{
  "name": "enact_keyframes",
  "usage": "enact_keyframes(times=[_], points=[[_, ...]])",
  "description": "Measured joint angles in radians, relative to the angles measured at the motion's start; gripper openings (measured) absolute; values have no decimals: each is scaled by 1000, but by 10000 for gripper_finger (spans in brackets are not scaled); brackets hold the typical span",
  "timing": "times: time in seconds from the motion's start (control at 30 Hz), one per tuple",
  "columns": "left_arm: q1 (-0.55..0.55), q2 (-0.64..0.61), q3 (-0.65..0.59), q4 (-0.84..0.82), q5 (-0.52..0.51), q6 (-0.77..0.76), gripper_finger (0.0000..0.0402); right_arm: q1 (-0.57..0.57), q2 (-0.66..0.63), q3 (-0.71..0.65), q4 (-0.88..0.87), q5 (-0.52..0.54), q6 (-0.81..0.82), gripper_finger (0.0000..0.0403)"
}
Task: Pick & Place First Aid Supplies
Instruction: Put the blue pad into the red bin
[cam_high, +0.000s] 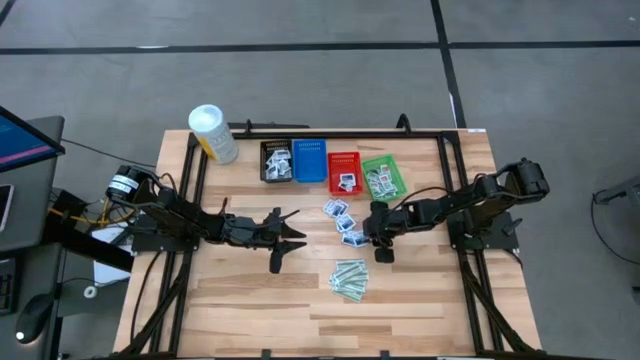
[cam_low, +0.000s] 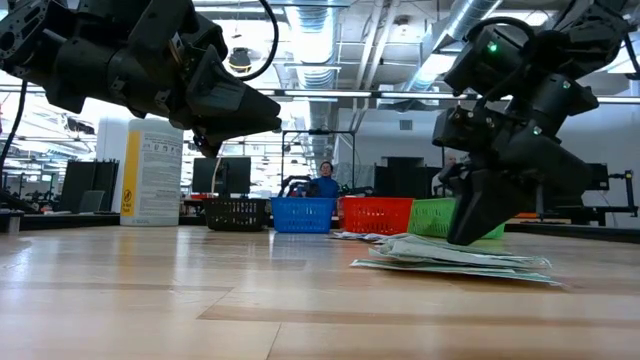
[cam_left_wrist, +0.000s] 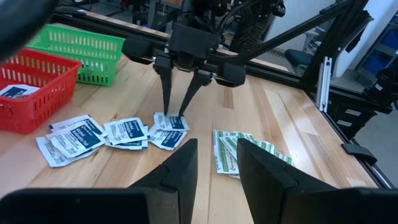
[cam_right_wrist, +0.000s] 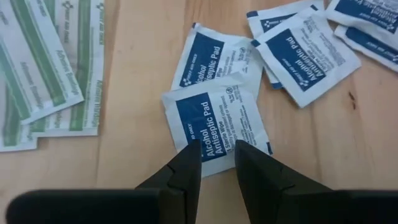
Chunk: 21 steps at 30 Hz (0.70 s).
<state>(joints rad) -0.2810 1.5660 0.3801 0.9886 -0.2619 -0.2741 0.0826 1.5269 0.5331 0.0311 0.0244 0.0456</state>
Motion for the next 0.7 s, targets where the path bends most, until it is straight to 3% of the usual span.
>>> enact_keyframes(times=[0.7], points=[[0,0,0,0,0,0,112,0,0,0,5,1,31,92]])
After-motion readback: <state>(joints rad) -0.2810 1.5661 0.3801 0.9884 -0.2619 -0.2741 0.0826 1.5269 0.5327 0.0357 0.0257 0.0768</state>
